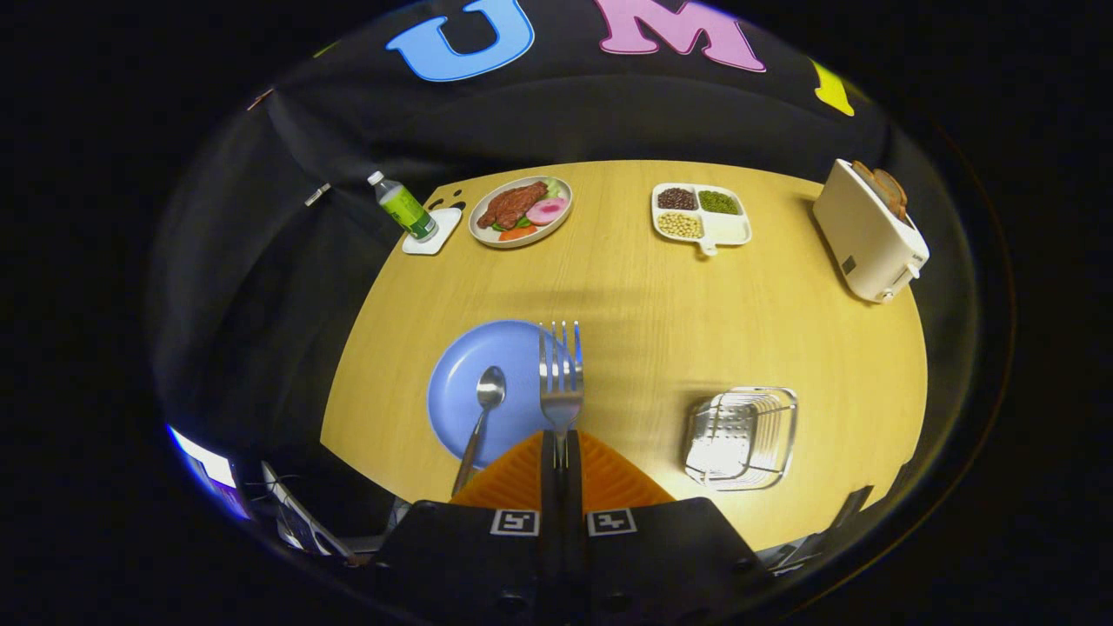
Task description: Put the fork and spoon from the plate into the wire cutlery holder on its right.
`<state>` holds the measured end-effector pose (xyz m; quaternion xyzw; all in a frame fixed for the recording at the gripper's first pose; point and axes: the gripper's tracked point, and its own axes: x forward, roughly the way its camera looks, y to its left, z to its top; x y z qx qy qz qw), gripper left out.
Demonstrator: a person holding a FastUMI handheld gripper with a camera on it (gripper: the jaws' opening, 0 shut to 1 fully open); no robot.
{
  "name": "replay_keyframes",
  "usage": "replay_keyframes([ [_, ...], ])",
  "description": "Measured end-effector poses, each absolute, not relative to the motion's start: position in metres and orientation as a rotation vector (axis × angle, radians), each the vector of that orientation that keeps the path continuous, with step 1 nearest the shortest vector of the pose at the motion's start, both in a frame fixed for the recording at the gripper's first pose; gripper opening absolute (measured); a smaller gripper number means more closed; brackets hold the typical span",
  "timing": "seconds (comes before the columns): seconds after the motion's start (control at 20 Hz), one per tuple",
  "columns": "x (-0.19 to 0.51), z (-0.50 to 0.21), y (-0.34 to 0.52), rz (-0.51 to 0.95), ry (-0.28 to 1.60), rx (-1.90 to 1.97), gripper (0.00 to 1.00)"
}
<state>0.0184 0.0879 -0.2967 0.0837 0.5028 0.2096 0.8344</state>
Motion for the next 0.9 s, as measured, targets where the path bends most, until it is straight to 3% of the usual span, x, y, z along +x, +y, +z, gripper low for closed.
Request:
replay_keyframes([
  [0.55,-0.008,-0.333,-0.031,0.407,1.387,0.018,0.05],
  [0.9,-0.006,-0.364,-0.052,0.454,1.571,-0.156,0.06],
])
